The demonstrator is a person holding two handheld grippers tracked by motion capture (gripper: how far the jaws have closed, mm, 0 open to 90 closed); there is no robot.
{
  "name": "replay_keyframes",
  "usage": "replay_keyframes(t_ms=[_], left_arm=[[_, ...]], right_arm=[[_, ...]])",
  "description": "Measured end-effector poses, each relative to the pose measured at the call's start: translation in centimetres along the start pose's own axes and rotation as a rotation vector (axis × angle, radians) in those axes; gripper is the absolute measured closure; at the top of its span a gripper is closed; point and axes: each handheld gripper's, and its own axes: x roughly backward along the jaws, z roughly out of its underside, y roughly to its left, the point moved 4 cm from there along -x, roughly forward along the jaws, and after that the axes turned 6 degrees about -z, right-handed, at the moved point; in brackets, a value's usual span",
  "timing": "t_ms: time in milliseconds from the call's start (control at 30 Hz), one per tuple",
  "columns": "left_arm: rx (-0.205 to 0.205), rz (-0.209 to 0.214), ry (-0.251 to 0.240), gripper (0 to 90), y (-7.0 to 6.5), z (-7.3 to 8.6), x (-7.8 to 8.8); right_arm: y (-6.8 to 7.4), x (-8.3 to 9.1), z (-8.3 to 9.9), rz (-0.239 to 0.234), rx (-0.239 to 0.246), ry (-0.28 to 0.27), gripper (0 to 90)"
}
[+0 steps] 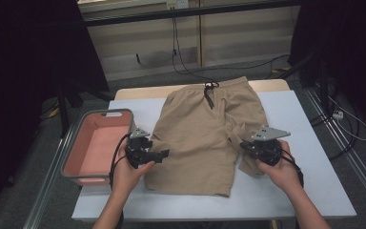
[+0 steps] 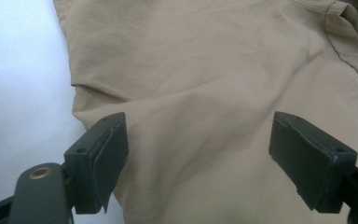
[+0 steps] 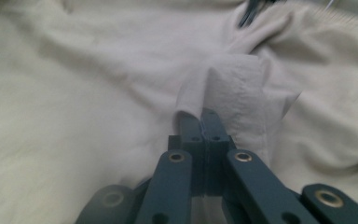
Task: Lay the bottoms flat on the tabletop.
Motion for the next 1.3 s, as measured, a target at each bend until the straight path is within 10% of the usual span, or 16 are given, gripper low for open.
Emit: replay_keyframes(t_ms=[233,500,733,1100,1200,1300], left_arm=[[0.002,-0.002,0.005,19.5,0.1,0.1,-0.1],[-0.003,-0.004,0.001,19.5,0.0,0.0,-0.1],[-0.001,-0.001,0.002,19.5,0.1,0.0,0.0],[0.004,-0.003,-0.002,19.7,0.4,0.0,0.3],[0.008,-0.003,-0.006,19.7,0.4,0.0,0.4],[0.007,-0.001,-0.007,19.7,0.4,-0.1,0.5]], right_arm=[[-0.4,0.8,-1.5,0.022,0.011,-0.042,90.0],[2.3,-2.9,0.6,-0.024,0.096,0.109,90.0],[2.6,-3.9,1.5,-0.048,0.064,0.131,89.9],[1.1,-0.5,1.0,-0.024,-0.028,0.108,32.6],[0.5,0.8,0.7,0.050,-0.067,0.085,14.2],[0.0,1.8,0.2,0.055,-0.095,0.064,16.4]])
